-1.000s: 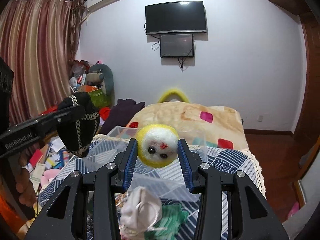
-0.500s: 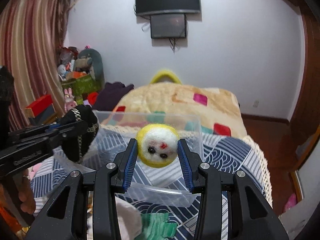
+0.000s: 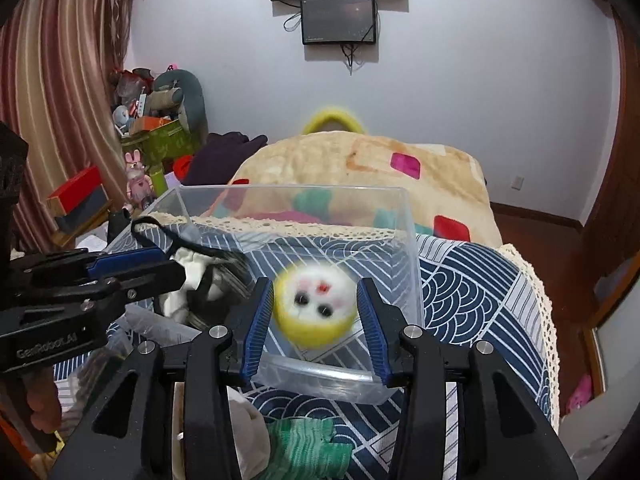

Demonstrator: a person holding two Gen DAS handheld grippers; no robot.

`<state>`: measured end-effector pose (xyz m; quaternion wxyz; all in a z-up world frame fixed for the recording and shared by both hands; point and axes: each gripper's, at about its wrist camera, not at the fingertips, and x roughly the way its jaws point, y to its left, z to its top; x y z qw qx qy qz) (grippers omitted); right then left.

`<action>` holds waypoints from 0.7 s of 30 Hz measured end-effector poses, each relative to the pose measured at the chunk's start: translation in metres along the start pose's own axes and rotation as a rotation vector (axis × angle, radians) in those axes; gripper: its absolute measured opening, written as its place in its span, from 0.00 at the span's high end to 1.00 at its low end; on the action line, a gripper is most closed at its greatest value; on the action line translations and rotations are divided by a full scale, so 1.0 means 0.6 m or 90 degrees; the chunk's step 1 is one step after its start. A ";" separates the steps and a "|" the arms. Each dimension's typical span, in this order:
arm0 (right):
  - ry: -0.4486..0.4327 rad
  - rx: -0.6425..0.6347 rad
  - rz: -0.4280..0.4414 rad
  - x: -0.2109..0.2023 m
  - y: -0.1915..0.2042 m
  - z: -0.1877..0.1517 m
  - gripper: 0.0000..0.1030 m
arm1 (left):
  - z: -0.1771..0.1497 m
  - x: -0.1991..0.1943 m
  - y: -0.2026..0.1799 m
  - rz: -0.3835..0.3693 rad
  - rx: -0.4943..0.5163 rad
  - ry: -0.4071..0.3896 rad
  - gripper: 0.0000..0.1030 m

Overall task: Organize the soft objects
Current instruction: 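Carry the plush ball into the clear box with the right tool while the left tool drops the bag in, then grasp the green-yellow sponge with the left tool while the right tool grasps the white drawstring pouch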

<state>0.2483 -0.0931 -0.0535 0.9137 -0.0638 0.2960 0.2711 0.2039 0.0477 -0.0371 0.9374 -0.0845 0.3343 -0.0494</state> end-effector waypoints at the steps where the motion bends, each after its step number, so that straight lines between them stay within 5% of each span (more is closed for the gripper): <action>1: -0.004 0.000 -0.002 -0.004 0.002 0.001 0.61 | 0.000 -0.008 -0.002 0.001 0.003 -0.004 0.60; 14: -0.099 -0.007 0.003 -0.097 0.014 0.013 0.45 | -0.019 -0.141 -0.009 0.025 0.019 -0.105 0.31; 21: -0.131 0.001 0.025 -0.132 0.025 -0.009 0.36 | -0.058 -0.164 -0.018 0.037 0.029 -0.108 0.29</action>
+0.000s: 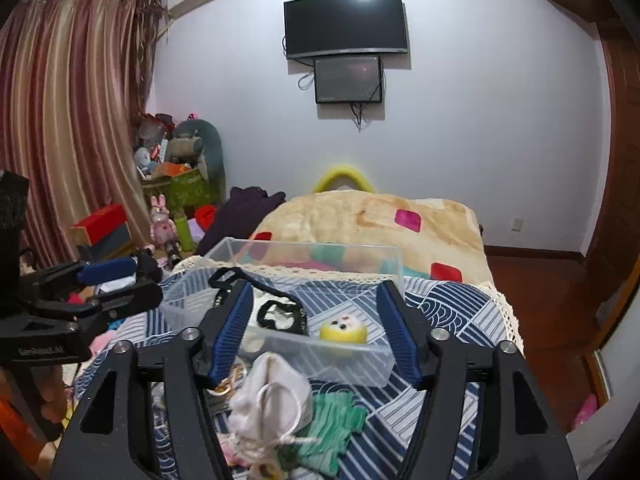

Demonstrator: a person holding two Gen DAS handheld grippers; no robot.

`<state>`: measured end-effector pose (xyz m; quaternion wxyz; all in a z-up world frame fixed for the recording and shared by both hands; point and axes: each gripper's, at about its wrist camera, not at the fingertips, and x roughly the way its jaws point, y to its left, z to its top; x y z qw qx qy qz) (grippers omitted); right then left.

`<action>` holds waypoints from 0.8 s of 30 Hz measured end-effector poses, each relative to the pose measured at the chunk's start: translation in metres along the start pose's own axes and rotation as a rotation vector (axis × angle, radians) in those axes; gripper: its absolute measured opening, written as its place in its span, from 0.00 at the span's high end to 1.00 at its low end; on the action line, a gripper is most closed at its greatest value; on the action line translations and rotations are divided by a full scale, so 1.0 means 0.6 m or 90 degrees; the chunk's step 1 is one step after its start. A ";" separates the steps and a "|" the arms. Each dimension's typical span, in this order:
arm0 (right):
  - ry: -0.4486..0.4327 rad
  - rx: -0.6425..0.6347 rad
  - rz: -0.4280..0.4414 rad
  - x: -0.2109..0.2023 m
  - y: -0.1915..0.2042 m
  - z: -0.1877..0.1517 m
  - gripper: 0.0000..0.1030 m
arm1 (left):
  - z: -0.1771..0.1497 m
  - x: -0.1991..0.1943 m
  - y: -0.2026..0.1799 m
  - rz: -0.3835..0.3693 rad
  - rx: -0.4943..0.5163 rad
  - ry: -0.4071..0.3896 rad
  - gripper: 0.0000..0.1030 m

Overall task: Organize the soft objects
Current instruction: 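Grasp the green-yellow sponge with the left tool while the right tool grasps the white drawstring pouch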

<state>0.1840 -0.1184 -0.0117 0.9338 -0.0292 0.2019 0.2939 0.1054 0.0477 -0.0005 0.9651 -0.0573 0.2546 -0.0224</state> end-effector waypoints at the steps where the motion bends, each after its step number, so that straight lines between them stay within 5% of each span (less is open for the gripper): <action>1: -0.005 0.005 0.002 -0.003 0.001 -0.005 0.35 | -0.006 -0.001 -0.003 -0.002 -0.001 0.001 0.29; 24: 0.097 0.025 0.039 0.062 0.021 -0.118 0.36 | -0.124 0.074 -0.007 -0.026 -0.063 0.093 0.29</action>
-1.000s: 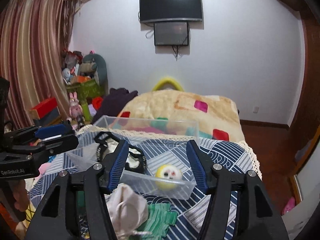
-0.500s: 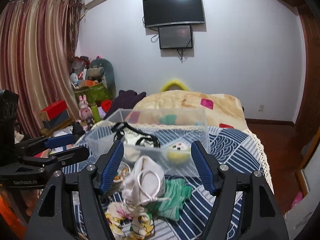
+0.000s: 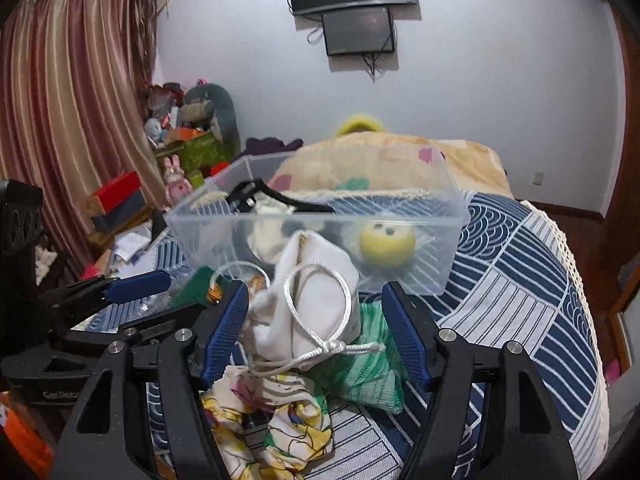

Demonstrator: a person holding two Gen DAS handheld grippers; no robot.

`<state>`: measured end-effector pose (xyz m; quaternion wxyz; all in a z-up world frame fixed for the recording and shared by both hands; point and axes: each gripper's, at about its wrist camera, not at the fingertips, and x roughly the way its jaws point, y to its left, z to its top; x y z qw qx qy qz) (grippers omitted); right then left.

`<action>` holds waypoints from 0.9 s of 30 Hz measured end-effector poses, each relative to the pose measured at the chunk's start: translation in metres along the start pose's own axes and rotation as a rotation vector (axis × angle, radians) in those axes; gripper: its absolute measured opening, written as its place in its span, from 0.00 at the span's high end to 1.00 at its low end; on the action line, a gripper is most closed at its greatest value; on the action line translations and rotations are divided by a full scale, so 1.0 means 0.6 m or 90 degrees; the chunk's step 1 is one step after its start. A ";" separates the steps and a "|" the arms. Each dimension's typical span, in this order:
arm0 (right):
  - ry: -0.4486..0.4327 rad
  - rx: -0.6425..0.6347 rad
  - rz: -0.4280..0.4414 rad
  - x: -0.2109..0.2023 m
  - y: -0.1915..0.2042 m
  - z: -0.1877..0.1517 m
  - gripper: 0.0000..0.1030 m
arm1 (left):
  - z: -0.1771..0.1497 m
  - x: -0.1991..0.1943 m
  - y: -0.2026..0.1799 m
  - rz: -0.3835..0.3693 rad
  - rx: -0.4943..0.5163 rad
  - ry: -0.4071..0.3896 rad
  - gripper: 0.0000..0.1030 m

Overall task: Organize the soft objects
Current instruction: 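Grasp the green-yellow sponge with the left tool while the right tool grasps the white drawstring pouch, then lower the sponge into the clear box with the left tool while the right tool releases the pouch inside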

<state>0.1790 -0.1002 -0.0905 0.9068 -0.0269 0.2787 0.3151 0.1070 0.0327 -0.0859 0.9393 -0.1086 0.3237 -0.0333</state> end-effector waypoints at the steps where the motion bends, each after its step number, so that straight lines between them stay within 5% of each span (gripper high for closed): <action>1: 0.006 0.001 0.000 0.004 0.000 -0.002 0.36 | -0.003 0.005 0.005 -0.003 -0.009 0.004 0.29; 5: 0.023 0.011 0.019 0.012 -0.002 -0.007 0.37 | -0.007 0.014 0.013 -0.005 -0.015 0.004 0.38; 11: 0.014 -0.022 0.023 0.007 0.015 -0.011 0.62 | -0.012 0.013 0.008 -0.003 -0.005 0.004 0.60; 18: -0.014 -0.016 0.025 -0.013 0.006 -0.003 0.80 | -0.009 -0.022 0.012 0.005 -0.006 -0.032 0.63; 27: -0.073 -0.011 0.018 -0.054 0.002 0.016 0.83 | 0.008 -0.058 0.012 0.004 -0.014 -0.065 0.64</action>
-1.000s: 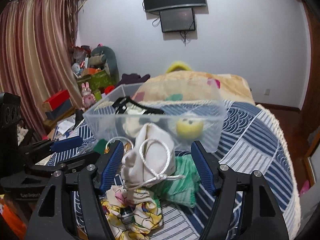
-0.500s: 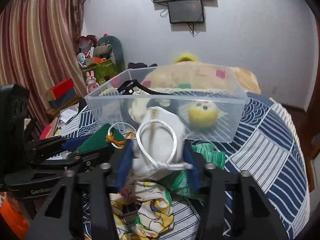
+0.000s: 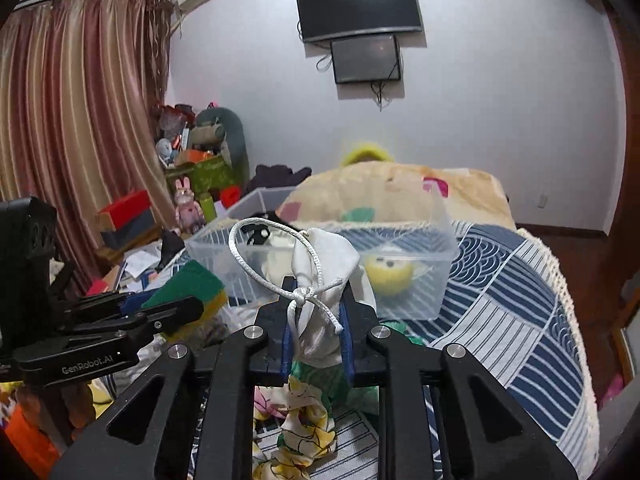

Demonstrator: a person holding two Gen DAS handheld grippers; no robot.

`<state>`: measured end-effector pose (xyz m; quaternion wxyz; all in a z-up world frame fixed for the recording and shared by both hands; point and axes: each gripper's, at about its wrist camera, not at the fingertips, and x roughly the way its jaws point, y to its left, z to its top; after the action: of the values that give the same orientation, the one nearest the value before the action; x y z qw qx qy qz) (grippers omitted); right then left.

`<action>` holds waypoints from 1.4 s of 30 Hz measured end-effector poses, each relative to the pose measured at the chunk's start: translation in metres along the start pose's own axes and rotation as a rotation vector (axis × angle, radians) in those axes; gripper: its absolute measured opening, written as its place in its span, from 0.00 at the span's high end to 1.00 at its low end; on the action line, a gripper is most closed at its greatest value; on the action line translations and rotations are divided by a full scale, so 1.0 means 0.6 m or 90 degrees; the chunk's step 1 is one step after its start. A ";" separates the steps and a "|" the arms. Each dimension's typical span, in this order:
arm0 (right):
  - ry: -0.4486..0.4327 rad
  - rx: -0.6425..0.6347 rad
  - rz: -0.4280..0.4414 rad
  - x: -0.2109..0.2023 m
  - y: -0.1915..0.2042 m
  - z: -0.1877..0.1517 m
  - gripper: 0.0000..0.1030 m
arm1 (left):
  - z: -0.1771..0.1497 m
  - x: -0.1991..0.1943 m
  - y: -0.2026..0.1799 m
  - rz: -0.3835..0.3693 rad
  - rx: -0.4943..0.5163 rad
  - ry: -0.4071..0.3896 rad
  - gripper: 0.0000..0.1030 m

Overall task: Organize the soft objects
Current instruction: 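Lower the sponge into the clear box with the left tool while the right tool releases the pouch inside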

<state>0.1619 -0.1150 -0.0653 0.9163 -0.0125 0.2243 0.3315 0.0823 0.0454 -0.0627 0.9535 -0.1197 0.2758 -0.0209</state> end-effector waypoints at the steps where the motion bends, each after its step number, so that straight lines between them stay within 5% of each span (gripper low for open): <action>1: -0.008 0.000 -0.004 -0.007 -0.001 0.004 0.83 | 0.003 -0.004 0.000 0.001 0.001 -0.006 0.63; 13: -0.068 -0.010 -0.058 -0.055 -0.018 0.055 0.83 | 0.074 -0.039 0.024 0.020 0.003 -0.071 0.63; 25: -0.097 -0.036 -0.088 -0.012 -0.007 0.120 0.83 | 0.137 -0.025 0.037 0.039 0.020 -0.105 0.63; 42: 0.005 -0.070 -0.039 0.088 0.007 0.113 0.83 | 0.138 0.096 0.052 0.037 0.026 0.005 0.63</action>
<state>0.2226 -0.0686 -0.0261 0.9231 -0.0713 0.2088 0.3151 0.1742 0.0875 -0.0324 0.9548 -0.0924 0.2826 0.0004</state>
